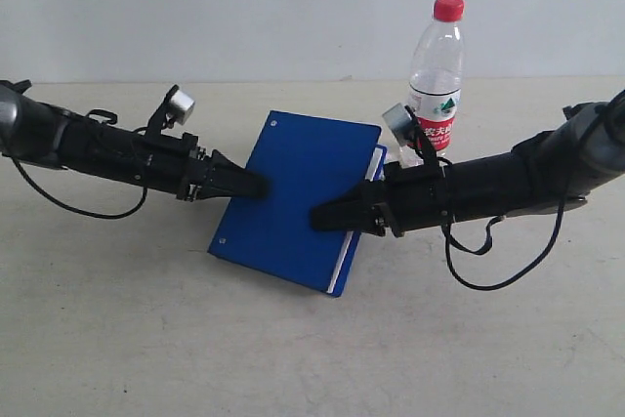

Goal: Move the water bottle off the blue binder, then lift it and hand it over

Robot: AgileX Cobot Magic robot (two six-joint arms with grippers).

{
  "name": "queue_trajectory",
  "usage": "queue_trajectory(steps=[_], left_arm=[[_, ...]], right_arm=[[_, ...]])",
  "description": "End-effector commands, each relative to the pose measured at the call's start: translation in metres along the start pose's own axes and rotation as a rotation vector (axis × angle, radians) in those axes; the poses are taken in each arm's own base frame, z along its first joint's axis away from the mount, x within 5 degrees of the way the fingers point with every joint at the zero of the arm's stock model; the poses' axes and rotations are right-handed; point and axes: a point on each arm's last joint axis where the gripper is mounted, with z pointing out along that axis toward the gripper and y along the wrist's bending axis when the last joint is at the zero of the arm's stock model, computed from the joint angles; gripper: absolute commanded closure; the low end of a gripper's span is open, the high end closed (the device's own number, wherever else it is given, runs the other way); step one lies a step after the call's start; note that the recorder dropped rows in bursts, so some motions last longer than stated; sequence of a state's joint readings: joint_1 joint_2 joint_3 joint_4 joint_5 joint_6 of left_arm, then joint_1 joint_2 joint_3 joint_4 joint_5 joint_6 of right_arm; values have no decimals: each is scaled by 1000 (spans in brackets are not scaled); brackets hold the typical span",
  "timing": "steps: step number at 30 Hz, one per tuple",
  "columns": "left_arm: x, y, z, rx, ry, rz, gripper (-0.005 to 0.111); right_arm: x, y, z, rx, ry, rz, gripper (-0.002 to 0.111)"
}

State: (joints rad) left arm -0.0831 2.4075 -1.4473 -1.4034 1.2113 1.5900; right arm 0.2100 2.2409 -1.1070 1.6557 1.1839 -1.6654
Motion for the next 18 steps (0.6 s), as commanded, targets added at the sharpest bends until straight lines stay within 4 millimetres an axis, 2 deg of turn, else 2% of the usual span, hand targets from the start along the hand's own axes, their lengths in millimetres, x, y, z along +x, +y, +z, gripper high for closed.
queue_trajectory(steps=[1, 3, 7, 11, 13, 15, 18], left_arm=[[-7, -14, 20, 43, 1, 50, 49], [-6, -19, 28, 58, 20, 64, 56], [-7, -21, 32, 65, 17, 76, 70], [-9, -19, 29, 58, -7, 65, 102], [-8, -17, 26, 54, -10, 61, 102], [-9, -16, 22, 46, -17, 60, 102], [-16, -15, 7, 23, -45, 81, 102]], right_arm=[[2, 10, 7, -55, 37, -34, 108], [3, 14, 13, -67, 62, -49, 108], [0, 18, 19, -78, 67, -69, 108], [-1, 17, 18, -75, 54, -48, 108], [0, 17, 18, -75, 70, -48, 107], [4, 17, 17, -78, 110, -64, 97], [9, 17, 17, -81, 159, -81, 67]])
